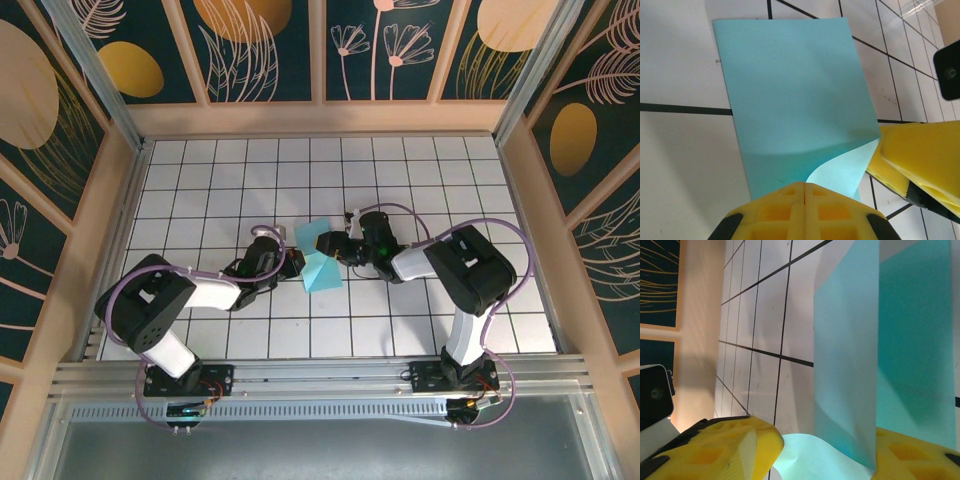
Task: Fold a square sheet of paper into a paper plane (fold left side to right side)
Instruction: Turn over the paper at the center of the table.
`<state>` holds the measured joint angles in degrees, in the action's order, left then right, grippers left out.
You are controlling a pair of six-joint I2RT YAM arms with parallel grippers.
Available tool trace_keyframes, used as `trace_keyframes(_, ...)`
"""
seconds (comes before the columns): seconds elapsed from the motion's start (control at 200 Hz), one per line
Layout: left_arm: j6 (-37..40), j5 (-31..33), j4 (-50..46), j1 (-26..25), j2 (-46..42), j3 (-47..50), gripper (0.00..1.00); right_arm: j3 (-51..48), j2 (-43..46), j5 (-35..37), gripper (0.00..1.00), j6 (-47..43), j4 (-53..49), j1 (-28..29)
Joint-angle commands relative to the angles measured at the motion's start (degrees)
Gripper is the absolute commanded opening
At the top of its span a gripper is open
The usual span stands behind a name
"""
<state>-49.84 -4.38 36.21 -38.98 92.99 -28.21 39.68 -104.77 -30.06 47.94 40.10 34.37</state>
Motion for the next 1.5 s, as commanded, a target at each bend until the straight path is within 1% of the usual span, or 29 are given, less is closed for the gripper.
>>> trace_keyframes(0.0,-0.8,0.3,0.4,0.1,1.1,-0.8,0.00,1.6,-1.2,0.4,0.51,-0.8,-0.2,0.8)
trace_keyframes(0.08,-0.9,0.3,0.4,0.1,1.5,-0.8,0.01,2.1,-1.3,0.9,0.48,-1.5,-1.5,1.1)
trace_keyframes(0.33,-0.9,0.4,0.2,0.1,1.6,-1.0,0.05,3.8,-1.4,3.7,0.42,-4.2,-6.3,1.9)
trace_keyframes(0.455,-0.9,1.4,-0.2,0.1,0.1,-0.4,0.09,4.2,-1.4,4.7,0.35,-5.3,-7.1,2.2)
trace_keyframes(0.53,-0.6,2.7,-1.3,0.1,-1.8,-0.1,0.12,4.4,-1.3,4.9,0.27,-6.0,-7.2,2.2)
trace_keyframes(0.611,-0.1,3.9,-3.4,0.1,-4.4,-0.1,0.22,4.6,-1.0,5.1,0.17,-6.4,-7.4,2.3)
trace_keyframes(0.676,0.3,4.9,-4.9,0.2,-7.2,0.2,0.30,4.9,-0.2,5.1,0.12,-7.1,-7.3,2.2)
trace_keyframes(0.786,1.3,6.8,-8.0,0.2,-13.2,0.4,0.36,5.0,3.1,5.7,0.04,-8.9,-7.4,1.8)
trace_keyframes(0.856,2.2,8.2,-10.6,0.1,-17.5,0.3,0.42,5.1,6.1,6.2,0.00,-10.2,-7.6,1.3)
trace_keyframes(0.956,3.3,10.2,-13.7,0.1,-24.1,0.0,0.53,4.8,11.4,5.9,0.00,-11.9,-7.5,0.2)
trace_keyframes(1.101,4.1,11.7,-15.2,0.2,-33.5,-0.2,0.82,3.9,20.3,4.5,0.00,-13.6,-6.6,-2.4)
trace_keyframes(1.151,5.1,10.5,-14.6,0.2,-35.9,-0.4,0.93,3.2,23.5,3.4,0.00,-13.3,-5.6,-2.7)
trace_keyframes(1.166,5.2,10.1,-14.6,0.3,-36.6,-0.5,0.95,3.0,24.5,2.9,0.00,-13.1,-5.2,-2.7)
trace_keyframes(1.176,5.3,9.8,-14.7,0.2,-36.9,-0.6,0.96,2.7,24.8,2.7,0.00,-13.0,-4.7,-3.9)
trace_keyframes(1.201,5.3,9.1,-14.6,0.3,-37.9,-0.8,0.98,2.2,26.7,1.9,0.00,-12.5,-3.8,-4.9)
trace_keyframes(1.286,4.4,5.2,-10.8,0.3,-40.6,0.2,0.99,0.4,31.8,-0.6,0.00,-10.0,-0.1,-7.1)
trace_keyframes(1.361,2.7,0.6,-4.3,0.3,-42.0,1.3,0.99,-1.3,35.5,-2.6,0.00,-7.0,3.4,-8.6)
trace_keyframes(1.496,-0.3,-8.6,6.6,0.3,-40.2,0.4,0.99,-2.7,39.4,-5.4,0.00,-1.2,8.9,-10.1)
